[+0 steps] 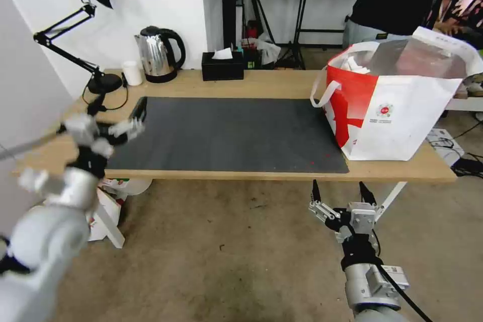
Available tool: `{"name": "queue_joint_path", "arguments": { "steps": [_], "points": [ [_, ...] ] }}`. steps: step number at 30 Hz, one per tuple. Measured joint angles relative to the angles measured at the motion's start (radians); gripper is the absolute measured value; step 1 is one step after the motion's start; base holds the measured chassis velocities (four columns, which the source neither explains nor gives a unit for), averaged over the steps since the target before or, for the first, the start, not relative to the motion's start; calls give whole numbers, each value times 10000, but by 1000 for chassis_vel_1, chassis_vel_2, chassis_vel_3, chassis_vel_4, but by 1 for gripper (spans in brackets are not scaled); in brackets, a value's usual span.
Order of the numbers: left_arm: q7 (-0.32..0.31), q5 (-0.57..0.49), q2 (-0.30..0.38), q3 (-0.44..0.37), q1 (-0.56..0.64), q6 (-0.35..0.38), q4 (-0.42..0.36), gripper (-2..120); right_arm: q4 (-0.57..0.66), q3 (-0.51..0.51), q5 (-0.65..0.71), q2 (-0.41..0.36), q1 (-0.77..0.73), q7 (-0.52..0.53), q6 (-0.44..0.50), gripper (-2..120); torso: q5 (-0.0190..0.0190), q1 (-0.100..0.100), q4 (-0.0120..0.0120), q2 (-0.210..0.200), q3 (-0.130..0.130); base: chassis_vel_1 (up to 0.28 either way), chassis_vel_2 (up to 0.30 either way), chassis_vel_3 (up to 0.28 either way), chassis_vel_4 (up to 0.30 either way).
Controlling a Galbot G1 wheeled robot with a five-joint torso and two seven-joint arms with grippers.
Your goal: Pick up the trash from the table and place it into the takeout bag.
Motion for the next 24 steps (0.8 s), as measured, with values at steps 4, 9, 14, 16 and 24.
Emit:
{"name": "queue_joint_path", "arguments": {
  "steps": [4,9,14,16,24],
  "points": [
    [66,430,-708,317,441,-241,-139,100,0,0,0,0,0,0,0,100,-2,1,-4,0,0,0,0,0,0],
    [70,1205,-1406,844,788,-395,-218,100,0,0,0,0,0,-1,0,100,-1,2,-4,0,1,0,0,0,0],
    [123,2091,-2151,1373,1479,-899,42,100,0,-1,0,0,0,-1,0,100,-2,2,-1,0,1,0,0,0,0],
    [155,2222,-2273,1454,1593,-997,122,100,0,0,0,0,0,0,0,100,-3,2,-1,0,1,0,0,0,0],
    [307,3218,-2861,2212,2002,-1515,816,100,0,0,0,0,0,-1,0,100,-4,1,-1,0,1,0,0,0,0]
  ]
}}
